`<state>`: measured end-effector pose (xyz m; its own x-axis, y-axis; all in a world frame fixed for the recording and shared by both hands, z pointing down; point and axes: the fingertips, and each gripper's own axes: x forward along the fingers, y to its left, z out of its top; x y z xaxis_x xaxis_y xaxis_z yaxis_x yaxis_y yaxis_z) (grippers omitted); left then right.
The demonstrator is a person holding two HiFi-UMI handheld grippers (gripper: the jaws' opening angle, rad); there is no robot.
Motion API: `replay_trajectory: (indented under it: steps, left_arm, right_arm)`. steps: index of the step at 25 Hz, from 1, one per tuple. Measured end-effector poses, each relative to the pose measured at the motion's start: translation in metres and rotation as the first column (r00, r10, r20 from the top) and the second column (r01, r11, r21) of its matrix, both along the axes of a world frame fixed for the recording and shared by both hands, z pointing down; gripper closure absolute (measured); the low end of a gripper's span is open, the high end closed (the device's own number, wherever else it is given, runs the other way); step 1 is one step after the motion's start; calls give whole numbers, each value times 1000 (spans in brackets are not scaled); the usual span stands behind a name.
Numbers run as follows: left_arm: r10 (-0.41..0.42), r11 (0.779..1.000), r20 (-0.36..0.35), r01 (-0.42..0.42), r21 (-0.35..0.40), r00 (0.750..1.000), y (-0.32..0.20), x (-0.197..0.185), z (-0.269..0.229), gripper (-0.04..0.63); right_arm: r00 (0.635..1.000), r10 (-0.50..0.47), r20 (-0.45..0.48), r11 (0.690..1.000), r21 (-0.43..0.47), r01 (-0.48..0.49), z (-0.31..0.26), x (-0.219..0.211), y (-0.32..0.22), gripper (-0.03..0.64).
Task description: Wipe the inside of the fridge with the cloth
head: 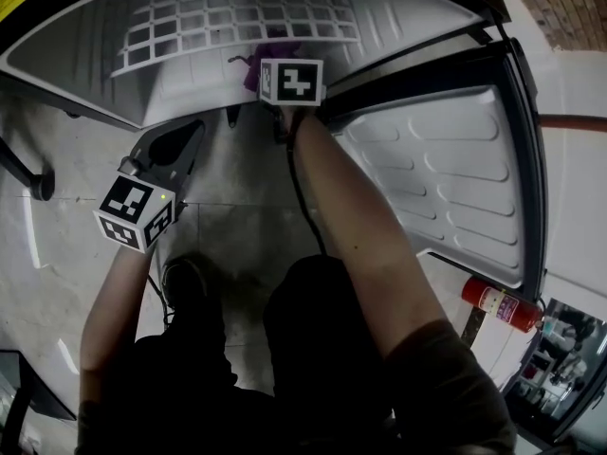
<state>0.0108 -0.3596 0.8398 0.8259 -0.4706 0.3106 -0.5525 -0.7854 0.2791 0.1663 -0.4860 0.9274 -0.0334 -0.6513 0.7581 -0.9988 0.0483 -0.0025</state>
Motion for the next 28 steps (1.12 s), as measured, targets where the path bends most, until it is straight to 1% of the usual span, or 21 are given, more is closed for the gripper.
replay_trajectory:
  steps: [2, 4, 5, 7, 8, 10, 12, 13, 17, 19, 22, 25, 28]
  left_arm:
    - [10, 1000, 1, -10, 3, 1000, 2, 3, -1, 578]
    - [15, 1000, 2, -15, 5, 1000, 4, 5, -2, 578]
    - [14, 1000, 1, -14, 6, 1000, 4, 4, -3, 578]
    - [8, 1000, -1, -8, 9, 1000, 2, 3, -5, 578]
    - [4, 1000, -3, -4, 10, 1000, 1, 3, -7, 578]
    - [0, 1000, -7, 0, 15, 1000, -1, 3, -10, 578]
    - [1, 1000, -9, -1, 20, 1000, -1, 5, -12, 578]
    - [3, 1000, -8, -3, 20, 1000, 0, 5, -12, 578]
    - [10, 1000, -2, -10, 21, 1000, 4, 7, -12, 578]
    - [6, 1000, 2, -6, 23, 1000, 5, 6, -12, 578]
    - [-3, 1000, 8, 2, 24, 1000, 4, 3, -12, 578]
    - [-10, 1000, 13, 9, 22, 1000, 6, -1, -11, 578]
    - [-15, 1000, 21, 14, 17, 1000, 8, -6, -8, 578]
  right_arm:
    - [999, 47, -6, 999, -12, -47, -1, 8, 3, 537]
    - [997, 66, 33, 998, 0, -66, -7, 7, 5, 537]
    - [995, 69, 76, 997, 25, -71, -15, 2, 5, 537]
    - [984, 67, 163, 991, 106, -85, -37, -9, 0, 537]
    - [981, 62, 186, 985, 149, -91, -50, -13, -3, 537]
    - [978, 56, 202, 969, 224, -102, -72, -14, -9, 537]
    - [970, 75, 230, 954, 266, -137, -85, -9, -14, 537]
    - [964, 91, 248, 950, 269, -159, -86, -5, -15, 537]
    - [945, 174, 278, 945, 222, -240, -71, 17, -12, 537]
    - [924, 226, 308, 937, 190, -292, -61, 26, -8, 540]
    - [884, 311, 349, 915, 141, -378, -46, 34, -1, 538]
    - [824, 402, 399, 878, 88, -471, -30, 42, 7, 538]
    - [787, 448, 425, 856, 49, -514, -16, 44, 15, 538]
